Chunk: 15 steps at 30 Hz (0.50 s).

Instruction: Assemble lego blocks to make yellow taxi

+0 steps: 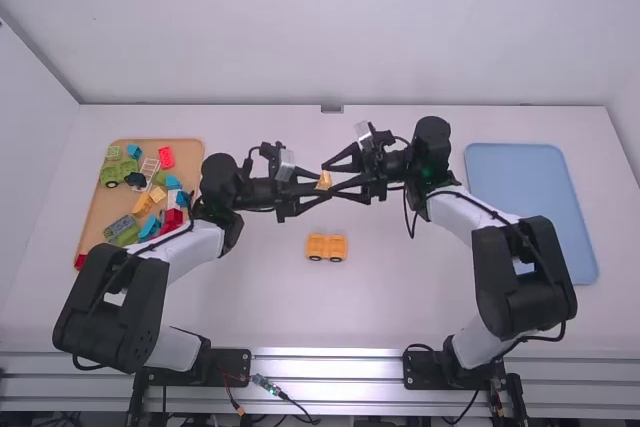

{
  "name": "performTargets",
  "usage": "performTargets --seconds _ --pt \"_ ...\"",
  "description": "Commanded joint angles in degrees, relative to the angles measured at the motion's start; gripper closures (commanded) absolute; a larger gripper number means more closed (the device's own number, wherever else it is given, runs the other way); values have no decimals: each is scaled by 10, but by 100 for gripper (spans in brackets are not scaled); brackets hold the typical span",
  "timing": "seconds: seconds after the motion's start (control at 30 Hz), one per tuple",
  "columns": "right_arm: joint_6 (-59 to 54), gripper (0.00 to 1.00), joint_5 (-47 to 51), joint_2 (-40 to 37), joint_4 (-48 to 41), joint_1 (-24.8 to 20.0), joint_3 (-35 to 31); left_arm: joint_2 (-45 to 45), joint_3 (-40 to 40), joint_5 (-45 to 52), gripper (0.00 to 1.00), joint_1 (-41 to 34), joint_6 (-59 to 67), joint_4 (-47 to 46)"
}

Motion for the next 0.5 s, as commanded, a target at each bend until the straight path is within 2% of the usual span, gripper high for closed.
performTargets --seconds 0.0,0.1,0.17,0.47 --pt "18 44 -9 1 2 4 15 0 -8 9 98 -5 8 5" --pt "18 49 -9 1 -1 4 15 0 -8 10 98 -5 22 1" --pt "18 57 -9 1 -1 5 15 0 -8 8 98 -5 21 0" --pt "18 73 -9 1 -5 5 15 0 -7 8 98 -5 21 12"
